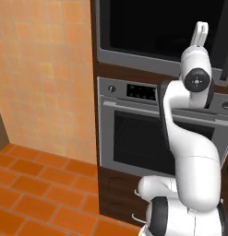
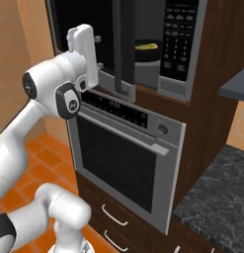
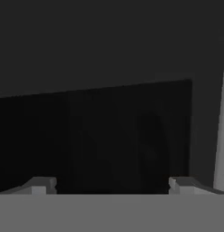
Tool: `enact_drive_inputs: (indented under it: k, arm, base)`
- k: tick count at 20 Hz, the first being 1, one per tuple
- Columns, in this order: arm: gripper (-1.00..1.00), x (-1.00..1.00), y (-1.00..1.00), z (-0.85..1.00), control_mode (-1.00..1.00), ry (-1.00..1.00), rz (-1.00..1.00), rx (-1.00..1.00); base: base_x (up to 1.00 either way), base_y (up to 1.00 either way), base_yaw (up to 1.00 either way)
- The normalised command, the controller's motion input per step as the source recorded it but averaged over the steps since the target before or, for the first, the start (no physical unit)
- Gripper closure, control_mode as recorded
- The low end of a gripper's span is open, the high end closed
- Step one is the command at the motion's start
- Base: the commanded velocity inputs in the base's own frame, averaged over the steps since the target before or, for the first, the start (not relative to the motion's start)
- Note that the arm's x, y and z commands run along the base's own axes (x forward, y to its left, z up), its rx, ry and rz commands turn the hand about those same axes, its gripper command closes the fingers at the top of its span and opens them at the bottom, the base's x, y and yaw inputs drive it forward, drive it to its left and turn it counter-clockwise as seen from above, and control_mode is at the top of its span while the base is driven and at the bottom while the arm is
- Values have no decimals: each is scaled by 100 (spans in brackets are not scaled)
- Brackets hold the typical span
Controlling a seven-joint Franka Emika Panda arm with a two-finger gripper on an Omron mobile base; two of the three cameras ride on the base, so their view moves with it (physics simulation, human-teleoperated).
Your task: Pick the cucumber from the sink and place it in the bowl. Then pick the bowl and place it in the microwave. Then close the microwave door and press the start button.
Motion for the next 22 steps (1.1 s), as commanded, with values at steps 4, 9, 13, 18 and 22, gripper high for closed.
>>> enact_drive_inputs:
  k: [4, 9, 13, 18, 22]
  arm:
    - [-100, 44, -31, 0, -100, 9, -1, -32]
    - [-100, 46, -35, 0, -100, 13, -2, -26]
    - [-100, 62, -40, 0, -100, 4, -4, -7]
    - [-100, 70, -47, 0, -100, 0, -3, 0]
    - [-100, 68, -31, -16, -100, 0, -1, -1]
  base:
    - [0, 0, 0]
    - [0, 0, 0]
    - [0, 0, 0]
    - [0, 0, 0]
    - [0, 0, 0]
